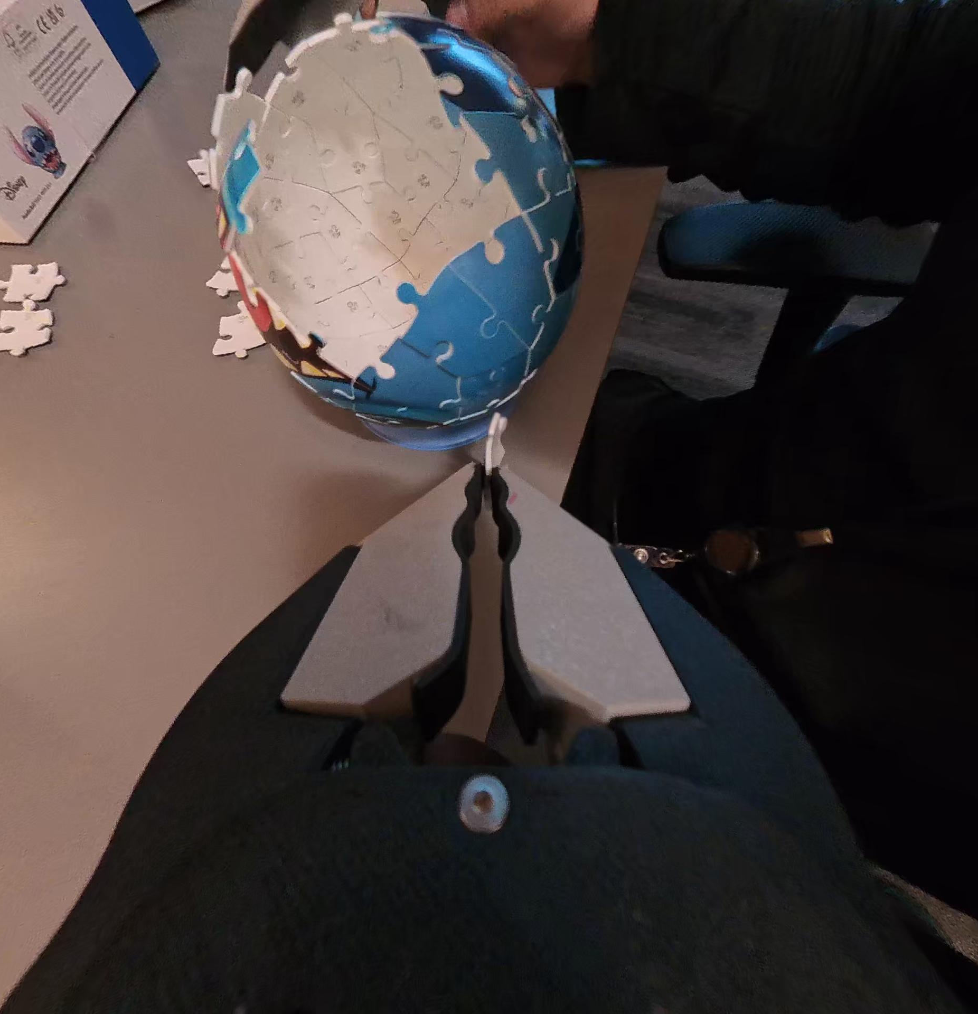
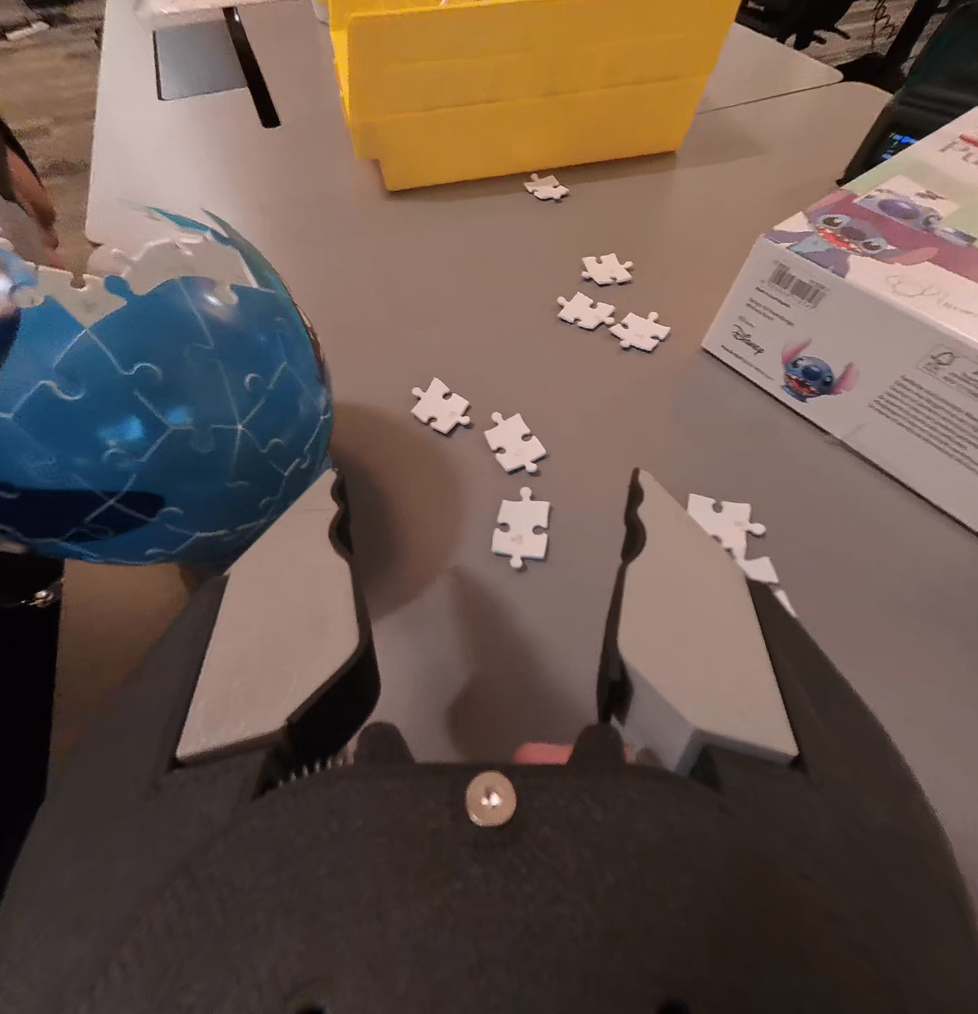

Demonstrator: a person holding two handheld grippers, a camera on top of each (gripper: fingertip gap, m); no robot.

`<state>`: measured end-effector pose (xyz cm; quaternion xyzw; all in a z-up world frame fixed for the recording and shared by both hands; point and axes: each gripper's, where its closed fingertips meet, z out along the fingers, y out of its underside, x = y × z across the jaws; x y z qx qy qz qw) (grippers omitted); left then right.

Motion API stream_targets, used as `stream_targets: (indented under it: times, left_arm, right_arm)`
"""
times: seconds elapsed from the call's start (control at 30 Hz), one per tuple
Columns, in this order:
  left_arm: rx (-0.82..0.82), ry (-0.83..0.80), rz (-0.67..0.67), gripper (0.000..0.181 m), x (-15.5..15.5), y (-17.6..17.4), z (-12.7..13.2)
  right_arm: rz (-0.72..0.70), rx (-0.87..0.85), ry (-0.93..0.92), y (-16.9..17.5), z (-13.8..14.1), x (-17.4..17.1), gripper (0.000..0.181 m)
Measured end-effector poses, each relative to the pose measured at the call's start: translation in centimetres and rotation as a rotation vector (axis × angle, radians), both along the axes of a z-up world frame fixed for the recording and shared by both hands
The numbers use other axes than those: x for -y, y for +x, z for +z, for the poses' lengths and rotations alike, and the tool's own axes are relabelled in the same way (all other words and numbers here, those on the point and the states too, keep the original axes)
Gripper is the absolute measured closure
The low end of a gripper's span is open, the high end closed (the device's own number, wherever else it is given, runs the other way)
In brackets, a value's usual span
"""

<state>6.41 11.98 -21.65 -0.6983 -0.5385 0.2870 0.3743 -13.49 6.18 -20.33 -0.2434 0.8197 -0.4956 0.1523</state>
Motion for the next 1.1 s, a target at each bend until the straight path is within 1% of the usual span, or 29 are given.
stream_targets:
  times: [0.07, 0.13, 0.2, 0.27, 0.33, 0.43, 0.53, 0.6, 0.67, 0.77, 0.87, 1.0, 1.1]
  left_arm:
    - [0.000, -0.049, 0.010, 0.181, 0.6, 0.3, 0.0]
    - [-0.002, -0.076, 0.036, 0.181, 1.8, 0.8, 0.2]
    - [-0.031, -0.059, 0.074, 0.181, 3.3, 1.2, 0.8]
    - [-0.068, 0.010, 0.096, 0.181, 4.4, 1.3, 1.4]
    - [-0.119, 0.071, 0.120, 0.181, 5.7, 1.0, 1.9]
    - [-0.153, 0.081, 0.223, 0.181, 8.7, -0.3, 1.9]
    - [-0.141, 0.069, 0.229, 0.181, 9.6, -2.1, 1.3]
    - [-0.149, 0.062, 0.178, 0.181, 8.6, -3.2, 1.4]
    - [-0.135, 0.050, 0.128, 0.181, 7.2, -3.6, 1.1]
    - [-0.116, 0.024, 0.127, 0.181, 6.6, -3.2, 0.7]
    - [-0.115, 0.040, 0.123, 0.180, 5.7, -2.4, 0.7]
    - [-0.090, 0.030, 0.114, 0.179, 4.2, -1.3, 0.7]
    - [-0.076, 0.019, 0.080, 0.181, 2.5, -0.9, 0.7]
  right_arm:
    - [0.022, 0.018, -0.031, 0.0, 0.7, -1.1, 0.084]
    - [0.076, 0.073, -0.054, 0.9, 1.3, -2.9, 0.086]
    - [0.150, 0.131, -0.056, 2.8, 1.4, -4.8, 0.087]
    - [0.179, 0.141, -0.050, 4.5, 1.0, -6.2, 0.083]
    - [0.188, 0.146, -0.060, 6.0, 0.8, -6.9, 0.081]
    - [0.162, 0.114, -0.082, 7.5, 0.6, -7.1, 0.073]
    - [0.167, 0.116, -0.094, 9.0, 0.8, -7.1, 0.068]
    - [0.169, 0.082, -0.082, 9.5, 0.3, -7.0, 0.068]
    - [0.146, 0.024, -0.078, 9.1, -0.3, -6.6, 0.069]
    - [0.146, 0.022, -0.062, 8.4, -0.4, -6.4, 0.066]
    - [0.129, 0.013, -0.066, 6.7, -0.4, -6.0, 0.062]
    - [0.107, 0.006, -0.065, 4.3, -0.2, -5.1, 0.065]
    - [0.092, 0.032, -0.061, 2.7, 0.0, -4.2, 0.072]
